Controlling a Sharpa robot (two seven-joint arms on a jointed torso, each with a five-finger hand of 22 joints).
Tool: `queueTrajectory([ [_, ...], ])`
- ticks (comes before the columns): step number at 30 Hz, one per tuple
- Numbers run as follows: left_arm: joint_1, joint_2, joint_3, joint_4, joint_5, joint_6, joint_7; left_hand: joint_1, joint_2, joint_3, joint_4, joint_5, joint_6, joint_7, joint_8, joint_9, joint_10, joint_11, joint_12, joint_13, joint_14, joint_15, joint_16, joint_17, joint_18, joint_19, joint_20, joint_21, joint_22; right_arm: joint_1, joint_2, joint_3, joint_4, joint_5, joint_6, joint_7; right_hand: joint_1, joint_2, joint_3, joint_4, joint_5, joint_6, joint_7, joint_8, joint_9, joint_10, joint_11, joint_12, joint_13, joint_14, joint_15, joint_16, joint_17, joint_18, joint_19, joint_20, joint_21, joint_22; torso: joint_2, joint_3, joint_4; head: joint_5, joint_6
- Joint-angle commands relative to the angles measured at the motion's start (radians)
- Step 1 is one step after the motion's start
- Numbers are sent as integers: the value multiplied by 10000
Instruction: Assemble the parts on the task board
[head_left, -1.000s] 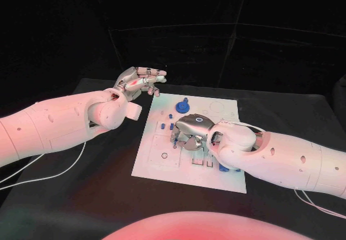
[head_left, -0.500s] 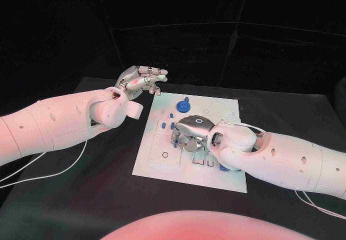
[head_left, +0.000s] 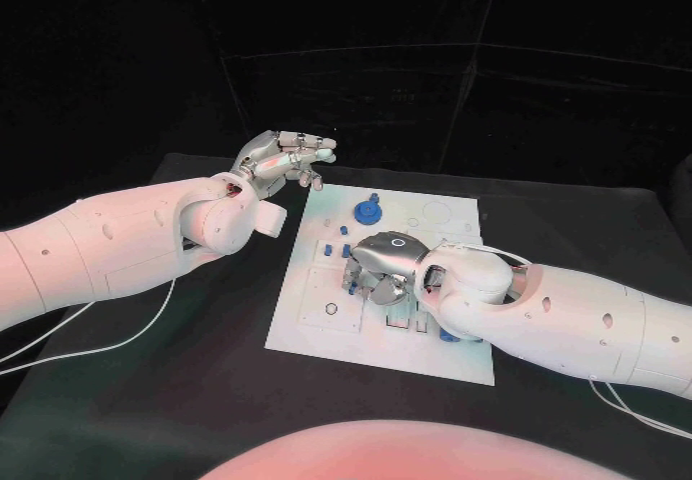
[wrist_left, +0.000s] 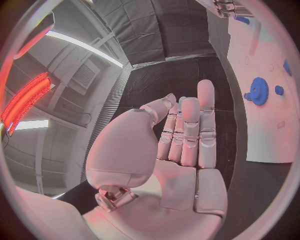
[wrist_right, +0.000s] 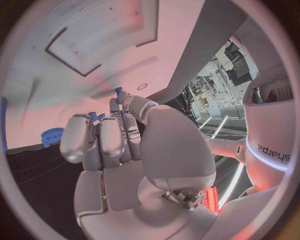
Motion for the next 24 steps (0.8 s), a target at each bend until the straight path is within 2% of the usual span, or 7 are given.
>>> queueTrajectory([
  [1, 16, 13, 10, 7, 41, 132, -7, 29, -11, -25, -23, 34, -69, 9, 39, -16, -68, 4, 49, 11, -66, 32, -27, -6, 130, -62, -14, -44, -15, -1, 51, -6, 3, -290, 161, -60, -63, 30, 50, -6, 54, -67, 32, -51, -14, 97, -57, 29, 9, 223, 47, 46, -5, 9, 56, -13, 42, 12, 4, -6, 1, -9, -12],
  [4, 16, 13, 10, 8, 41, 141, -14, 29, -11, -25, -23, 34, -69, 9, 39, -16, -68, 4, 49, 11, -66, 32, -27, -6, 130, -62, -14, -44, -15, -7, 94, -21, -15, -535, 202, -112, -128, 2, 41, -1, 49, -82, 39, -48, -13, 78, -48, 18, 10, 224, 55, 56, 0, 8, 56, -6, 45, 17, -1, -8, 6, -8, -19],
  [9, 17, 7, 10, 6, 41, 153, -23, 15, -8, -34, -16, 35, -79, 14, 39, -17, -90, 11, 54, 8, -67, 37, -23, -6, 129, -62, -10, -49, -19, -13, 109, -215, 14, -832, 256, -142, -238, -72, 0, -1, 118, -106, 40, -43, -11, 52, -47, 3, 11, 223, 65, 67, -2, 8, 56, 5, 51, 23, -2, -7, 9, -2, -28],
  [15, 17, -1, 10, 6, 41, 162, -37, 15, -8, -34, -16, 35, -79, 14, 39, -17, -90, 11, 54, 8, -67, 37, -23, -6, 129, -62, -10, -49, -19, -15, 146, -307, -21, -998, 261, -127, -578, -289, -215, 47, 702, -283, 71, -64, -23, -118, -6, -96, -10, 203, 103, 69, -46, 15, 23, 37, 27, -19, 1, -4, 1, 11, -41],
  [19, 17, -17, 10, 18, 40, 182, -53, 15, -8, -34, -16, 35, -79, 14, 39, -17, -90, 11, 54, 8, -67, 37, -23, -6, 129, -62, -10, -49, -19, -15, 138, -325, -42, -1026, 33, -135, -803, -420, -367, 118, 936, -484, 125, -76, -34, -407, 77, -254, -49, 179, 162, 38, -117, 23, -9, 85, -9, -75, 0, -5, -7, 5, -27],
  [21, 17, -25, 10, 21, 40, 186, -59, 1, -1, -41, -6, 35, -85, 17, 40, -17, -106, 15, 62, 7, -75, 41, -26, -24, 128, -62, -7, -55, -23, -15, 126, -330, -55, -1031, -225, -144, -875, -483, -426, 133, 970, -640, 172, -87, -43, -576, 127, -335, -56, 171, 201, 34, -135, 28, -27, 117, -30, -108, -2, -6, -4, 2, -29],
  [24, 18, -32, 10, 21, 40, 195, -66, -6, 2, -45, -1, 36, -88, 18, 41, -16, -114, 17, 65, 6, -78, 44, -28, -32, 127, -62, -5, -58, -24, -16, 104, -334, -68, -1035, -680, -128, -942, -603, -533, 126, 988, -978, 235, -88, -51, -1058, 230, -450, -68, 174, 283, 86, -74, 126, -248, 183, -311, -623, 0, -3, -2, -7, -29],
])
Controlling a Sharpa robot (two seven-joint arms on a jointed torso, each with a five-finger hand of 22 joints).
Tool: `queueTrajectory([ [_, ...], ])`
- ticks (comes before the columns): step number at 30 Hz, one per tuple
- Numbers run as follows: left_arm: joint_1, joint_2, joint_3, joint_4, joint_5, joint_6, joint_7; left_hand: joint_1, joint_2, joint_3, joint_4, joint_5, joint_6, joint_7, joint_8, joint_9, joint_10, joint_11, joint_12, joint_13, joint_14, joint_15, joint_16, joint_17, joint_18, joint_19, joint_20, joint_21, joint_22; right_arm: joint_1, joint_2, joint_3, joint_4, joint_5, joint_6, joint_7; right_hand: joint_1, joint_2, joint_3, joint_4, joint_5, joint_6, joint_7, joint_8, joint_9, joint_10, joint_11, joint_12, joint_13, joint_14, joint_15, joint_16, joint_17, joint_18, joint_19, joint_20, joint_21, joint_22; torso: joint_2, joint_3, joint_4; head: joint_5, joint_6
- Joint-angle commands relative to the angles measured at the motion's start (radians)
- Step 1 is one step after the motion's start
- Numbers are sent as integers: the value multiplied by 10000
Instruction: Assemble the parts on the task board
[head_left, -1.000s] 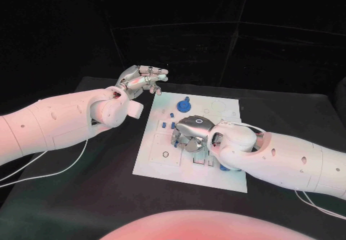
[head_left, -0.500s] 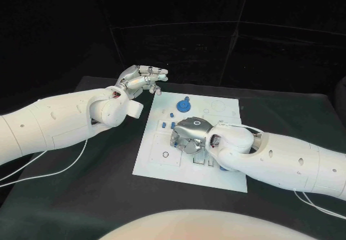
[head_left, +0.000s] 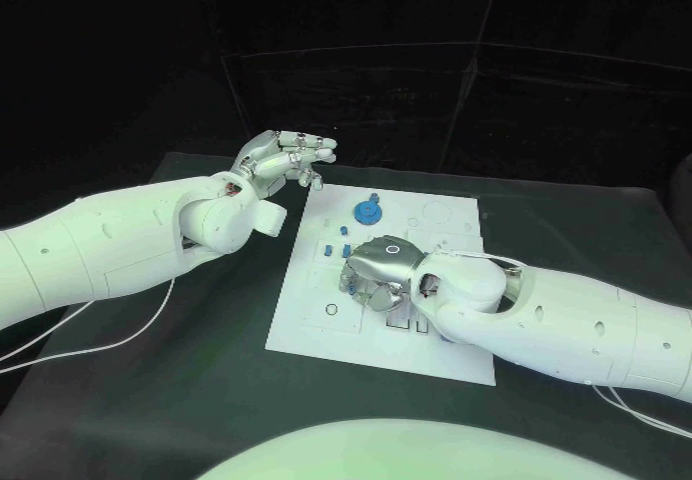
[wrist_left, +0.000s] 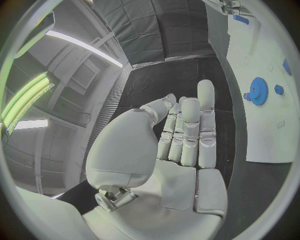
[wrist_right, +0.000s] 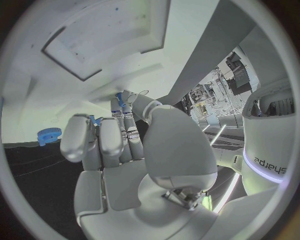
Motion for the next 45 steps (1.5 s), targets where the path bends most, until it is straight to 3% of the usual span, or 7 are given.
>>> queueTrajectory([
  [1, 18, -9, 10, 11, 38, 146, 8, -6, 2, -45, -1, 36, -52, -18, 41, -9, -78, -19, 65, 7, -43, 8, -28, -8, 128, -62, -5, -58, -16, -28, -34, -36, -26, -177, -669, -3, -107, -92, -128, -8, 62, -256, 45, -39, -2, -431, 74, -75, -13, 188, 96, 53, 38, 154, -179, 76, -260, -435, 2, 9, -3, -16, 1],
  [9, 18, -23, 10, -9, 38, 190, -7, -8, 1, -47, -1, 36, -54, -18, 42, -8, -85, -19, 67, 6, -42, 9, -26, -6, 128, -63, -4, -60, -17, -31, -401, -34, 288, 188, -1706, 264, -120, -79, -222, 8, 112, -337, 71, -18, 14, -459, 87, 81, 26, 156, 113, 10, -55, 161, -163, 111, -295, -471, 14, 13, 15, -43, 43],
  [16, 18, -45, 10, -72, 38, 193, -16, -8, 1, -47, -1, 36, -54, -18, 42, -8, -85, -19, 67, 6, -42, 9, -26, -6, 128, -63, -4, -60, -17, 24, -1270, 72, 1008, 723, -1920, 150, -149, -112, -292, 19, 110, -386, 38, -16, 17, -404, 63, 180, 36, 140, 100, -12, -97, 162, -141, 107, -298, -470, -6, 0, -16, -76, 122],
  [22, 18, -53, 9, -84, 38, 219, -19, -7, 0, -52, -4, 37, -58, -21, 45, -8, -105, -18, 71, 3, -51, 12, -30, -22, 127, -64, -1, -65, -20, 360, -2173, 304, 1385, 1409, -1334, -336, -326, -259, -598, 117, 113, -536, -22, -27, 14, -523, 28, 266, 19, 133, 78, -12, -115, 163, -119, 88, -329, -500, -3, 5, -22, -214, 210],
  [28, 17, -38, 8, -96, 38, 245, -20, -7, 0, -52, -4, 37, -58, -21, 45, -8, -105, -18, 71, 3, -51, 12, -30, -22, 127, -64, -1, -65, -20, 649, -2822, 389, 1373, 1521, -352, -939, -391, -365, -1701, 335, 135, -876, -186, -7, 25, -935, -44, 444, 33, 132, 22, -13, -163, 184, -156, 58, -486, -693, -7, -2, -15, -359, 302],
  [34, 15, -20, 8, -110, 38, 263, -20, -7, 0, -52, -4, 37, -58, -21, 45, -8, -105, -18, 71, 3, -51, 12, -30, -22, 127, -64, -1, -65, -20, 711, -2999, 405, 1252, 1103, 350, -1245, -123, -193, -2647, 504, 101, -893, -440, 12, 37, -1057, -67, 750, 41, 85, 12, -186, -434, 216, -204, 49, -669, -929, 4, 17, 5, -394, 324],
  [45, 14, -19, 7, -123, 38, 230, -14, 0, 1, -54, -12, 38, -58, -24, 50, -7, -112, -20, 81, 4, -57, 12, -31, -31, 128, -65, 0, -70, -23, 726, -2913, 407, 1106, 1061, 754, -1453, 332, 253, -2772, 531, 179, -633, -409, 96, 62, -784, -158, 1150, 31, 70, -63, -320, -626, 206, -112, -7, -679, -914, 4, 3, -6, -397, 309],
])
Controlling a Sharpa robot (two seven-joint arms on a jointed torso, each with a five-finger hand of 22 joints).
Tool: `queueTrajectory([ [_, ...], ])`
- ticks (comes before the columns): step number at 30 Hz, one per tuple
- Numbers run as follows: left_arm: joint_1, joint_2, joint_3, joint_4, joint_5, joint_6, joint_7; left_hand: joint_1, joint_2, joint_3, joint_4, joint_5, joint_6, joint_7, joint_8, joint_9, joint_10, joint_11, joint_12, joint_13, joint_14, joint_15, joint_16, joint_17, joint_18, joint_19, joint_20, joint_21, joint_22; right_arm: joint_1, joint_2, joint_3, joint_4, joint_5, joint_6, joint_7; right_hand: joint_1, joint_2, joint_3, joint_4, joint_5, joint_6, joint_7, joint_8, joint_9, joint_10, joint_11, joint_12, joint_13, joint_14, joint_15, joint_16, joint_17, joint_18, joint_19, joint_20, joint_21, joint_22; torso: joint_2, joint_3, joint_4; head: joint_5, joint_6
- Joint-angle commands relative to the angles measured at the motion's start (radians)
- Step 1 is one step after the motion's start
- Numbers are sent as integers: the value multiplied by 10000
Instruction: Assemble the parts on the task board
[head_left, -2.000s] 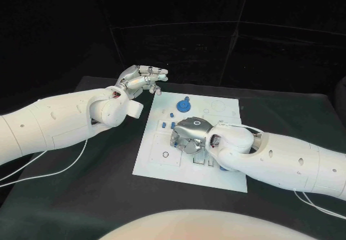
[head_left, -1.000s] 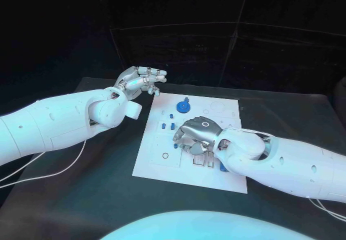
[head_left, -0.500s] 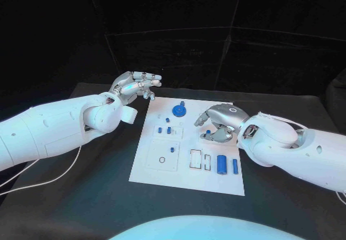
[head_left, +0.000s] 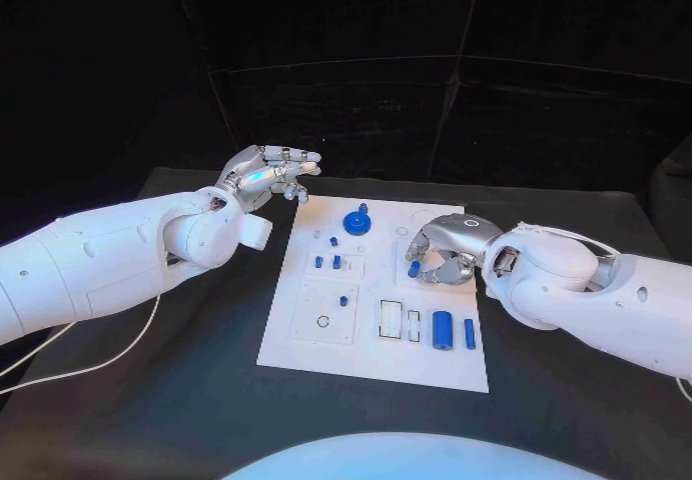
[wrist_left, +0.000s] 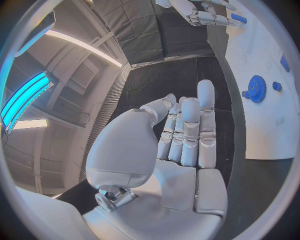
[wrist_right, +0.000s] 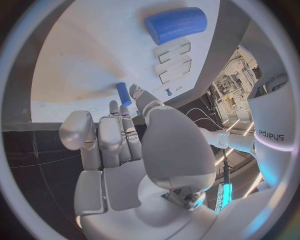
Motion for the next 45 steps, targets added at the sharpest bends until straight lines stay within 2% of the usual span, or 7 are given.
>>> queueTrajectory([
  [1, 14, 8, 9, 3, 36, 99, 53, 4, 1, -55, -16, 38, -58, -25, 52, -9, -80, 15, 46, 5, -60, 11, -31, -24, 129, -65, 0, -72, -19, 21, 48, 7, -28, -71, 478, -262, 116, 54, 38, 1, 21, 141, 9, 64, 14, 153, 3, 90, -7, 74, -99, -48, 7, 44, 25, -66, -5, 32, -4, -3, -4, -3, -14],
  [5, 14, 9, 9, 0, 36, 98, 56, 4, 1, -55, -16, 38, -58, -25, 52, -9, -80, 15, 46, 5, -60, 11, -31, -24, 129, -65, 0, -72, -19, 21, 133, 6, -111, -7, 552, -258, 172, 229, 213, 52, -62, 333, 52, 115, 24, 447, -62, 184, -26, 103, -153, -15, 44, 34, 77, -100, 26, 84, -5, -8, 5, -21, -21],
  [10, 14, 10, 9, -6, 36, 100, 58, 4, 1, -55, -16, 38, -58, -25, 52, -9, -80, 15, 46, 5, -60, 11, -31, -24, 129, -65, 0, -72, -19, 20, 247, 5, -212, 113, 579, -196, 283, 500, 694, 125, -638, 680, 66, 201, 40, 1034, -159, 221, -28, 160, -242, 89, 171, -1, 187, -182, 134, 263, -1, 1, 10, -36, -47],
  [21, 14, 12, 9, -56, 36, 98, 40, 6, 6, -57, -18, 39, -63, -23, 54, -9, -91, 17, 55, 4, -62, 12, -27, -25, 130, -65, 2, -76, -22, 16, 364, 4, -307, 467, 420, -227, -52, 342, 1083, 492, -1101, 1128, 52, 235, 37, 1702, -232, -102, -7, 214, -299, 246, 320, -46, 324, -247, 293, 514, -5, 1, -3, -35, -68],
  [29, 14, 19, 9, -72, 36, 114, 14, 0, 6, -63, -15, 35, -65, -21, 56, -9, -96, 18, 62, 4, -64, 13, -27, -30, 130, -65, 3, -79, -24, 16, 271, 5, -241, 952, -11, -379, 26, 564, 1386, 663, -1130, 1599, -66, 375, 101, 2240, -368, -222, 31, 243, -416, 341, 390, -104, 466, -364, 495, 843, -10, 1, -2, -30, -79],
  [36, 14, 18, 9, -85, 36, 116, 8, 0, 6, -63, -15, 35, -65, -21, 56, -9, -96, 18, 62, 4, -64, 13, -27, -30, 130, -65, 3, -79, -24, 22, 15, 15, 213, 1706, -754, 220, 145, 505, 1492, 598, -1044, 1600, -52, 330, 90, 2274, -370, -359, 19, 225, -421, 312, 318, -106, 466, -389, 504, 853, -21, -7, -3, -18, -55],
  [45, 13, 26, 9, -77, 36, 129, -6, 0, 6, -63, -15, 35, -65, -21, 56, -9, -96, 18, 62, 4, -64, 13, -27, -30, 130, -65, 3, -79, -24, 24, 104, 271, 857, 2635, -1500, 1450, 227, 396, 1556, 526, -786, 1600, -19, 275, 79, 2316, -349, -497, 19, 218, -407, 323, 319, -118, 482, -400, 542, 918, -11, -16, 35, 58, -82],
])
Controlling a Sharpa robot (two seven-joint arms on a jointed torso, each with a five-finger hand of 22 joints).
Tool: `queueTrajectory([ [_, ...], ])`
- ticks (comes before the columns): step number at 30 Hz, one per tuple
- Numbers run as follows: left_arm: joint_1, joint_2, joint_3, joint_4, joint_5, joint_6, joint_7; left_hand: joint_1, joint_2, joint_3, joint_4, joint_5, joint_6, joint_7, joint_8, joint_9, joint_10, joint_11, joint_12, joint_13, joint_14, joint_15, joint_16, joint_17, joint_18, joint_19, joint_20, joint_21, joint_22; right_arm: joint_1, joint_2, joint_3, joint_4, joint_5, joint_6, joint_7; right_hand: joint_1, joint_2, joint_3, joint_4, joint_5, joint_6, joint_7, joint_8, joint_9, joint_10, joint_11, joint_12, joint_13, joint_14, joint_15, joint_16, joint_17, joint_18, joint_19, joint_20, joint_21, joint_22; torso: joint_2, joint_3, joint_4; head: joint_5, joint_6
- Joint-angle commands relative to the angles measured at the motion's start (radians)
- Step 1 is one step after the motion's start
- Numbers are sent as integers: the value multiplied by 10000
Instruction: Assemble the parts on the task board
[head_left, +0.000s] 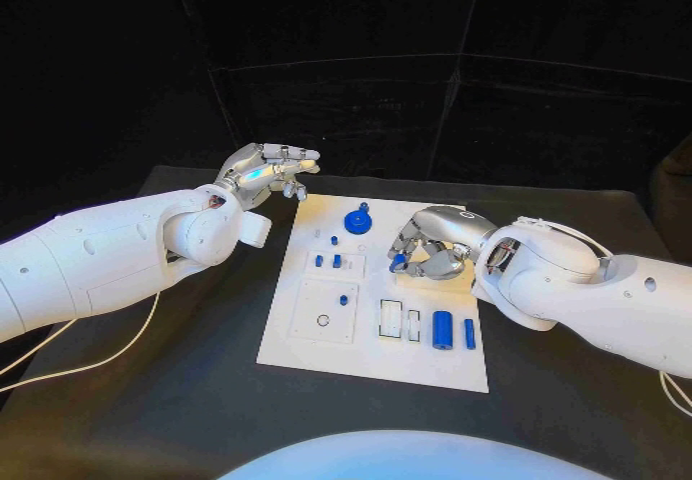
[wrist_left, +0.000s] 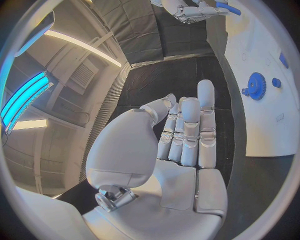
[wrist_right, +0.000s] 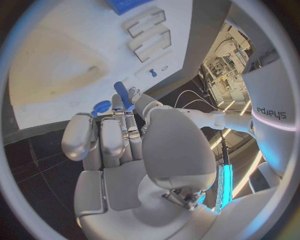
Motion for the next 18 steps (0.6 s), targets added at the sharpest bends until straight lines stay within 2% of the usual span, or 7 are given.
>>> queueTrajectory([
  [1, 15, 7, 9, 24, 35, 115, 18, 0, 6, -63, -15, 35, -66, -21, 56, -10, -61, -18, 62, 4, -64, 13, -27, -15, 129, -65, 3, -42, -15, 14, 119, 25, 166, 806, -614, 891, 74, -22, 46, 11, 77, 35, 59, -62, 26, 84, -13, -48, -1, 217, -45, 10, -4, -113, 43, -36, 34, 5, 6, -13, 40, 57, -32],
  [4, 16, -1, 9, 33, 35, 110, 13, 0, 6, -63, -15, 35, -66, -21, 56, -10, -61, -18, 62, 4, -64, 13, -27, -15, 129, -65, 3, -42, -15, 13, 397, 35, 172, 919, -517, 970, 72, -28, 44, 11, 82, 32, 62, -66, 25, 84, -11, -54, -2, 216, -44, 7, -9, -112, 40, -36, 31, -1, 14, -6, 19, 125, -67],
  [7, 17, -3, 9, 47, 35, 108, 13, 7, 10, -64, -20, 34, -68, -22, 59, -10, -67, -18, 70, 4, -65, 13, -22, -14, 130, -65, 4, -45, -17, 6, 789, 33, 74, 656, -341, 1057, 72, -32, 45, 10, 88, 28, 64, -70, 24, 83, -10, -60, -2, 213, -43, -2, -28, -112, 41, -36, 34, 3, 8, -18, -6, 170, -86],
  [11, 18, 40, 10, 45, 35, 114, 18, 10, 12, -64, -23, 33, -68, -22, 60, -10, -71, -19, 74, 4, -65, 13, -20, -14, 130, -64, 4, -46, -18, -98, 1370, 26, -127, 170, -35, 1334, 132, -13, 94, -27, 174, 24, 71, -93, 20, 87, -5, -113, -2, 207, -40, -11, -50, -112, 37, -35, 34, 0, 7, -1, -9, 187, -95],
  [14, 19, 86, 10, 43, 35, 129, 16, 10, 12, -64, -23, 33, -68, -22, 60, -10, -71, -19, 74, 4, -65, 13, -20, -14, 130, -64, 4, -46, -18, -195, 1776, 1, -315, -142, 242, 1513, 180, -6, 132, -66, 273, 17, 87, -115, 16, 87, 6, -161, -2, 203, -33, -14, -62, -112, 33, -31, 35, 1, 5, -2, 17, 255, -141],
  [16, 19, 113, 10, 36, 35, 128, 11, 10, 12, -64, -23, 33, -68, -22, 60, -10, -71, -19, 74, 4, -65, 13, -20, -14, 130, -64, 4, -46, -18, -244, 1996, -43, -441, -256, 421, 1572, 184, -8, 136, -71, 285, 15, 89, -118, 15, 87, 8, -169, -2, 203, -31, -15, -65, -113, 33, -30, 36, 3, 7, -4, -4, 292, -150],
  [18, 19, 146, 10, 16, 35, 123, 10, 10, 12, -64, -23, 33, -68, -22, 60, -10, -71, -19, 74, 4, -65, 13, -20, -14, 130, -64, 4, -46, -18, -275, 2184, -149, -556, -352, 589, 1615, 189, -27, 135, -85, 296, 2, 99, -133, 12, 79, 15, -191, -3, 201, -27, -16, -71, -112, 29, -27, 35, 0, 4, -8, -6, 318, -146],
])
